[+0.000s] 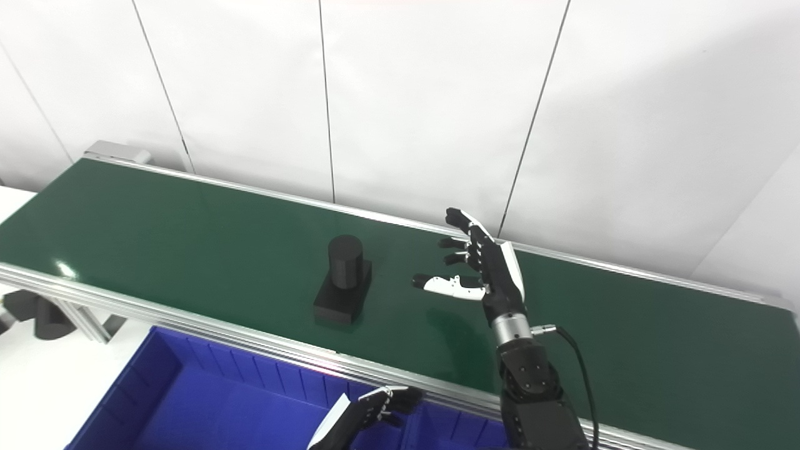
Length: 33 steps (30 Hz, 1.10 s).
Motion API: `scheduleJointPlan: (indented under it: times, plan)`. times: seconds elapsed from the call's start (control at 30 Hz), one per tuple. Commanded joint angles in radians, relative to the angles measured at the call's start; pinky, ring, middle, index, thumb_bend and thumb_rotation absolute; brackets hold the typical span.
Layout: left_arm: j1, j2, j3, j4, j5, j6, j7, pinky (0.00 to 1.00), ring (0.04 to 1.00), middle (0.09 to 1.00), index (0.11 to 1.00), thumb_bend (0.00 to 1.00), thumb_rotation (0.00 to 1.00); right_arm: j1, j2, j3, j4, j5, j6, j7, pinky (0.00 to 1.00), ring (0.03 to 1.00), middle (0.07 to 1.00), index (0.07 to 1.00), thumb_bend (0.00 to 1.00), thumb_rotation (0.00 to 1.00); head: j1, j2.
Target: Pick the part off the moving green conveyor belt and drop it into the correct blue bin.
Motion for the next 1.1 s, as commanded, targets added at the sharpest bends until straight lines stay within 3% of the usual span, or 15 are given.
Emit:
scheduleJointPlan:
  times: [0.0,0.7,1.07]
  plan:
    - [-0.013,-0.003,-0.005,-0.024,-0.001,-0.039,0.001,0.69,0.76,0.779,0.759,0.86,0.12,-0.059,0.005,0.0,-0.003,0.013,-0.042,0.002,0.6,0.736,0.862,0.865,0.96,0.19,-0.003,0.001]
    - [0.001,0.012,-0.024,-0.047,0.016,-0.039,0.015,0.68,0.757,0.775,0.767,0.85,0.15,-0.069,0.009,0.069,0.057,-0.031,-0.042,-0.056,0.8,0.824,0.853,0.862,0.99,0.28,-0.026,0.015]
    - [0.011,0.017,-0.023,-0.062,0.005,-0.039,0.007,0.69,0.763,0.779,0.763,0.85,0.16,-0.067,0.016,0.086,0.059,-0.035,-0.042,-0.061,0.79,0.829,0.858,0.866,0.98,0.28,-0.042,0.017]
